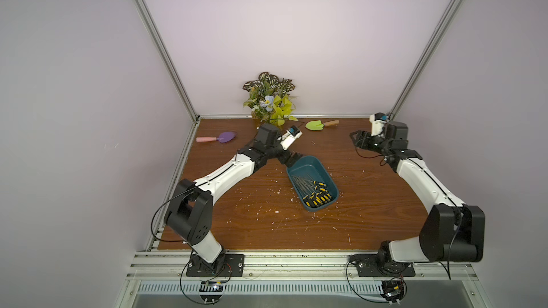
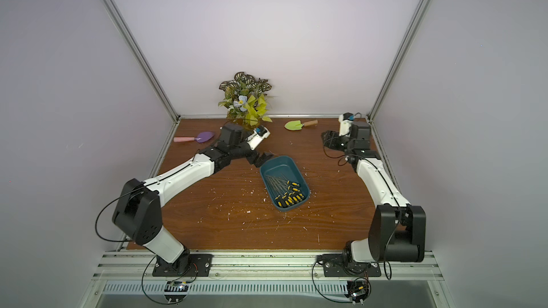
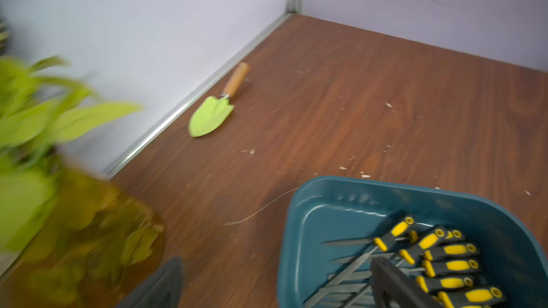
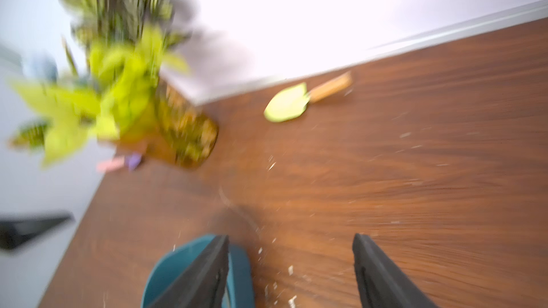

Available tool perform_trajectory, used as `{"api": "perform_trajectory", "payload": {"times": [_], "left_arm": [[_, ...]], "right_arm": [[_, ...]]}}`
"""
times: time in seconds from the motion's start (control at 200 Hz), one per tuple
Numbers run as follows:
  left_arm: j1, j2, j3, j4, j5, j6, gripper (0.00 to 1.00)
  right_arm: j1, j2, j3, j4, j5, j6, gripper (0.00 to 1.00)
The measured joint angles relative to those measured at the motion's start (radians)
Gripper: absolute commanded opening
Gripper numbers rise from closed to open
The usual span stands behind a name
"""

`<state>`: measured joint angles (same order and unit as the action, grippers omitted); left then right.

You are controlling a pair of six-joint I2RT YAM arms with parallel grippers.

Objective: Take the file tool out of the storage box
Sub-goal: Move the storage box to the center of the board.

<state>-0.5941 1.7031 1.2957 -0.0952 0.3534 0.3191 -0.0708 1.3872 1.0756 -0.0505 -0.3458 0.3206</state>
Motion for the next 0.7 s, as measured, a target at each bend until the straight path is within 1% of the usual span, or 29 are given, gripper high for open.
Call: {"api": "perform_trajectory", "payload": {"times": [0.045, 0.135, 0.215, 0.33, 0.46, 0.701], "left_arm": [[-0.046, 0.058, 0.067, -0.056, -0.005, 0.046, 0.99], [-0.104, 0.163, 0.175, -0.158, -0.019, 0.118, 0.99], [-0.132, 0.212, 0.2, -0.208, -0.045, 0.18, 0.99], [-0.163, 0.24, 0.2, -0.253, -0.079, 0.255, 0.99], [-0.187, 0.247, 0.2, -0.239, -0.109, 0.321, 0.99], [-0.241, 0.26, 0.199, -0.13, -0.133, 0.441, 0.99]], "right_arm": [[-0.03, -0.013, -0.002, 0.002, -0.002, 0.002, 0.73], [-0.059, -0.025, -0.031, 0.004, -0.026, 0.002, 0.74], [-0.074, -0.031, -0.08, 0.003, -0.047, 0.002, 0.74], [-0.089, -0.031, -0.136, 0.001, -0.072, 0.002, 0.74], [-0.094, -0.031, -0.151, 0.01, -0.085, 0.001, 0.75], [-0.095, -0.031, -0.163, 0.051, -0.106, -0.002, 0.75]]}}
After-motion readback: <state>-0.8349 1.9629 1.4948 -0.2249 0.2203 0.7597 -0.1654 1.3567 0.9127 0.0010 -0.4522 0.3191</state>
